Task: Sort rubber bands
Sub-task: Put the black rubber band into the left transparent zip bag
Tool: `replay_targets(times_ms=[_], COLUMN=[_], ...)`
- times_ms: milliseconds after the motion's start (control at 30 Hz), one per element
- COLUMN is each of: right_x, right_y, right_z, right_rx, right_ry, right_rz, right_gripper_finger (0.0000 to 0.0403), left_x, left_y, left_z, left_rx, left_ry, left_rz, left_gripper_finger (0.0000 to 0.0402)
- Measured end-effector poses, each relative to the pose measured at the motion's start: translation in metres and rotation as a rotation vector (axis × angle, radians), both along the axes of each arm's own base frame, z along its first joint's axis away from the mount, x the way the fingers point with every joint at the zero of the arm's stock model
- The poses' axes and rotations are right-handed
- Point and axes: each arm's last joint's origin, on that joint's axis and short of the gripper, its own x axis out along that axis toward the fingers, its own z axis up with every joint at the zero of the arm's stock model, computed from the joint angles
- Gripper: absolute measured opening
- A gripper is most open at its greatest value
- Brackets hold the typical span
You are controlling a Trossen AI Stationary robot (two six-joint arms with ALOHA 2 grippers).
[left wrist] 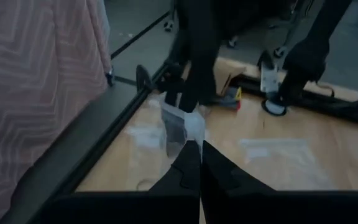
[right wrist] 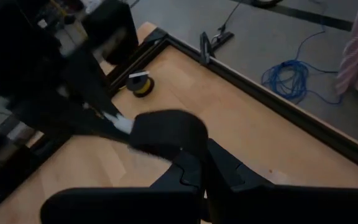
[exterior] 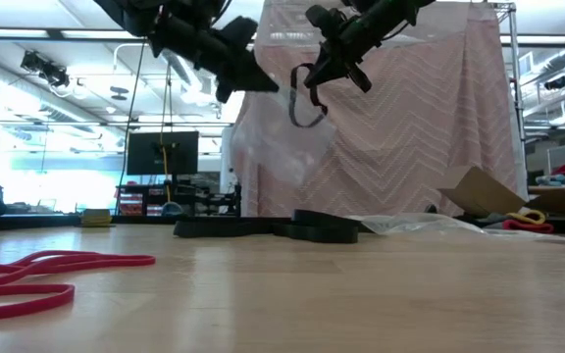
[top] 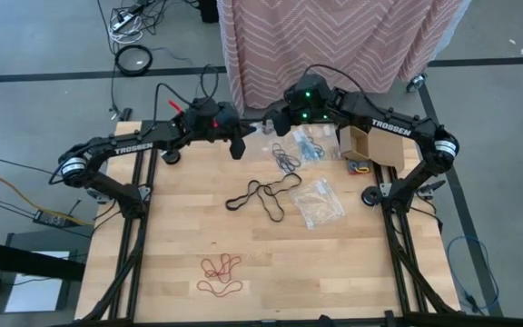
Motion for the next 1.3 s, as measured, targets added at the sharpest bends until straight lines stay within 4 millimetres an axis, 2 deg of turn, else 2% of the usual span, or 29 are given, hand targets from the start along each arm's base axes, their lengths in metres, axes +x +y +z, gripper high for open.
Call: replay_targets(times_ms=[167, 333, 533, 733, 800, 933, 1000, 1133, 1200, 1300], right_x=[-0.002, -0.007, 0.0, -0.014, -0.01, 0.001, -0.001, -0.005, -0.003, 0.006], right_y=[0.001, -0.003, -0.003, -0.004, -0.004, -0.002, -0.001, -0.004, -0.006, -0.004], right_z=[-0.003, -0.007, 0.004, -0.015, -0.013, 0.003, 0.001, -0.017, -0.017, -0.002], right_rx=[0.009, 0.024, -0.024, 0.017, 0.003, -0.064, -0.059, -0.015, -0.005, -0.058], right_ry=[0.033, 0.078, -0.051, 0.187, 0.14, -0.059, -0.02, 0.142, 0.106, -0.06], right_rz=[0.019, 0.027, 0.163, 0.038, 0.09, 0.224, 0.196, 0.132, 0.154, 0.241], right_gripper_finger=[0.0, 0.0, 0.0, 0.0, 0.0, 0.0, 0.0, 0.0, 0.0, 0.0], left_x=[0.0, -0.003, -0.003, -0.003, -0.003, -0.002, -0.002, -0.001, -0.001, -0.002], left_y=[0.002, 0.001, 0.0, 0.0, 0.0, -0.002, -0.003, -0.003, -0.003, -0.002], left_z=[0.013, 0.007, 0.006, 0.006, 0.006, 0.007, 0.008, 0.009, 0.008, 0.008], left_rx=[0.023, -0.012, -0.011, -0.018, -0.018, -0.032, -0.035, -0.037, -0.038, -0.038], left_ry=[-0.009, 0.074, 0.082, 0.081, 0.08, 0.057, 0.038, 0.035, 0.036, 0.037], left_rz=[-0.001, -0.047, -0.084, -0.096, -0.099, -0.159, -0.189, -0.192, -0.192, -0.19], left_gripper_finger=[0.0, 0.0, 0.0, 0.0, 0.0, 0.0, 0.0, 0.0, 0.0, 0.0])
